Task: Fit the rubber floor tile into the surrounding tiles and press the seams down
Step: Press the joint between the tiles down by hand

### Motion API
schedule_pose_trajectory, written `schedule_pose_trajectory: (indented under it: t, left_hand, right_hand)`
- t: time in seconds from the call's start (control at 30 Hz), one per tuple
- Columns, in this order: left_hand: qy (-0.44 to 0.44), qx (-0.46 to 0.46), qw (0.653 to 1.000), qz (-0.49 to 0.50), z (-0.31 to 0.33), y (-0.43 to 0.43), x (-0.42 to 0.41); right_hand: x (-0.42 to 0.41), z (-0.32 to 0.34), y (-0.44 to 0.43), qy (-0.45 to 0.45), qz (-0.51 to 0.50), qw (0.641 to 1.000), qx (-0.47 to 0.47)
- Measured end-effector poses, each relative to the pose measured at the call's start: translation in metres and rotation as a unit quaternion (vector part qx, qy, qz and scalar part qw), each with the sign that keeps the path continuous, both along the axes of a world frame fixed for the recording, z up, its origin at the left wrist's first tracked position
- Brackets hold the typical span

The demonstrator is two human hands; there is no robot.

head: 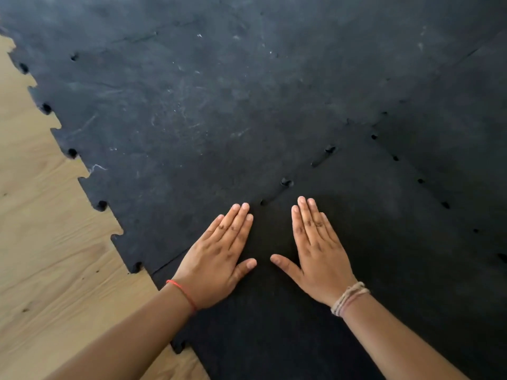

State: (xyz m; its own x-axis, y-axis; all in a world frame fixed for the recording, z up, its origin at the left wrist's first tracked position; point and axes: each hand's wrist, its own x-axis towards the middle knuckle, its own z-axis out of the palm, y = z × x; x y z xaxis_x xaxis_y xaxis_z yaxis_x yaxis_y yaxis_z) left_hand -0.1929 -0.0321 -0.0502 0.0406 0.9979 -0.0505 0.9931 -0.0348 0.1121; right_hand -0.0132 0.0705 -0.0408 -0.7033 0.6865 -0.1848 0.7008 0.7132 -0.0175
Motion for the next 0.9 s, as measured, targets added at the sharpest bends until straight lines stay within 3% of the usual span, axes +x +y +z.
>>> schedule_pose_trajectory:
  t: [0.57,0.67,0.8,0.9]
  left_hand:
    - [0.008,0.004,1.0,-0.028,0.001,0.007,0.005]
    - [-0.001,0.003,0.999,-0.037,0.005,0.019,0.007]
    - [-0.009,0.016,0.999,-0.051,0.0,0.023,0.005]
    - [-0.022,0.015,0.999,-0.043,-0.001,0.025,0.005]
  right_hand:
    - [0.006,0.014,0.011,-0.025,0.012,0.997,-0.065]
    - [0.007,0.029,0.041,-0.055,0.012,0.996,-0.065]
    - [-0.002,0.039,0.064,-0.13,0.11,0.982,-0.077]
    - [-0.009,0.038,0.062,-0.158,0.119,0.976,-0.086]
